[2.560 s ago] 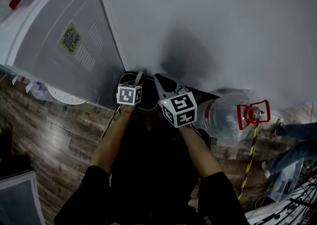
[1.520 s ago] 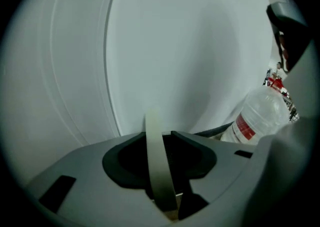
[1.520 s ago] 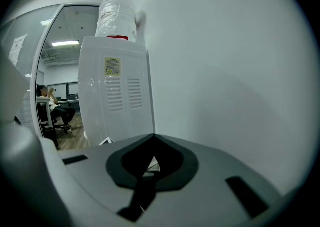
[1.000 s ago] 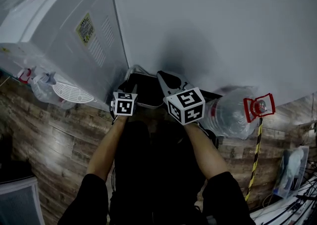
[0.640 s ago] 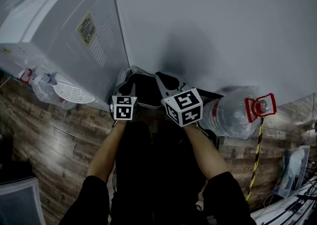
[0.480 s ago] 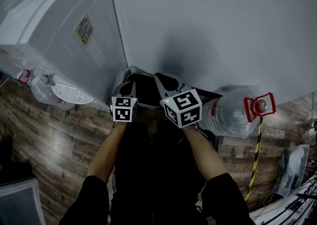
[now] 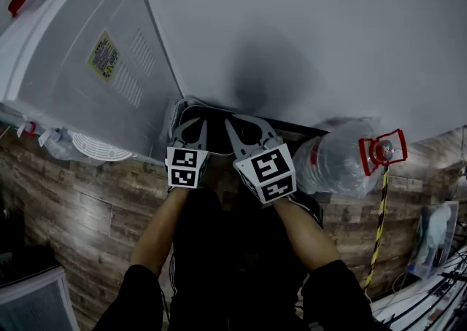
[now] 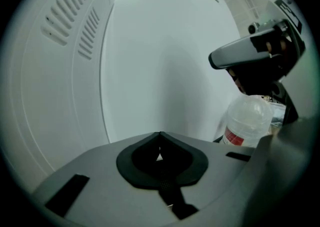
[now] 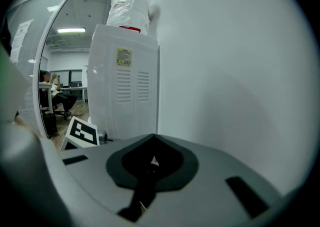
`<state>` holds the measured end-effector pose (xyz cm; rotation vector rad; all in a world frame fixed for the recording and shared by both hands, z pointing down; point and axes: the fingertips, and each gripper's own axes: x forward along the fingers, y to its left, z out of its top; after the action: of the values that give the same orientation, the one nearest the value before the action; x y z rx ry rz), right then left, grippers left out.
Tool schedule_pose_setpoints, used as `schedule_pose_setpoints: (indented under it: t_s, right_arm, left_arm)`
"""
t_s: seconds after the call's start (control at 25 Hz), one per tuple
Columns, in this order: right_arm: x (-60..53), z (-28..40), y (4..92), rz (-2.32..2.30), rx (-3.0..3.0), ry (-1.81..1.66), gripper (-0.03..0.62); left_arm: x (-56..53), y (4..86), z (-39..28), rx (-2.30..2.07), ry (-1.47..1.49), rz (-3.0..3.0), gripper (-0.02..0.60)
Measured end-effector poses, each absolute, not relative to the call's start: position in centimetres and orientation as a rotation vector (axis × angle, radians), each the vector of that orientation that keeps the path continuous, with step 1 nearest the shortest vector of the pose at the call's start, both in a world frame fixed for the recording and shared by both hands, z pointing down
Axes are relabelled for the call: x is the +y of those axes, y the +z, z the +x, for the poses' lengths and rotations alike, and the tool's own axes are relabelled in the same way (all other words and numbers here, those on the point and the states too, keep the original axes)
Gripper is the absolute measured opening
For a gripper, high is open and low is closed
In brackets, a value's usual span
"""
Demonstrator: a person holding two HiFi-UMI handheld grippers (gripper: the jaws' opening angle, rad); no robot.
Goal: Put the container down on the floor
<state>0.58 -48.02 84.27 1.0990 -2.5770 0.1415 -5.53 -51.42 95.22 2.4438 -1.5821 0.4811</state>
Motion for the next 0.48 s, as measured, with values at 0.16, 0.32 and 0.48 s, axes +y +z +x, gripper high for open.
schedule_pose_setpoints:
  t_s: [0.16, 0.32, 0.48]
  right_arm:
    - [-47.9, 0.3, 85.5, 1.062, -2.514, 0.043, 0.011]
    - [-47.2, 1.3, 85.3, 1.072, -2.478, 0.079, 0.011]
    - [-46.4, 2.9, 81.2, 1.091, -2.463, 0.126, 0.011]
  left_arm:
    - [-50.9, 94.1, -4.9, -1.567, 0.507, 2.426, 0.015]
    - [-48.9, 92.3, -4.5, -1.528, 0.582, 2.390, 0.015]
    - [-48.0, 87.4, -4.6, -1.510, 0.619, 2.382, 0.015]
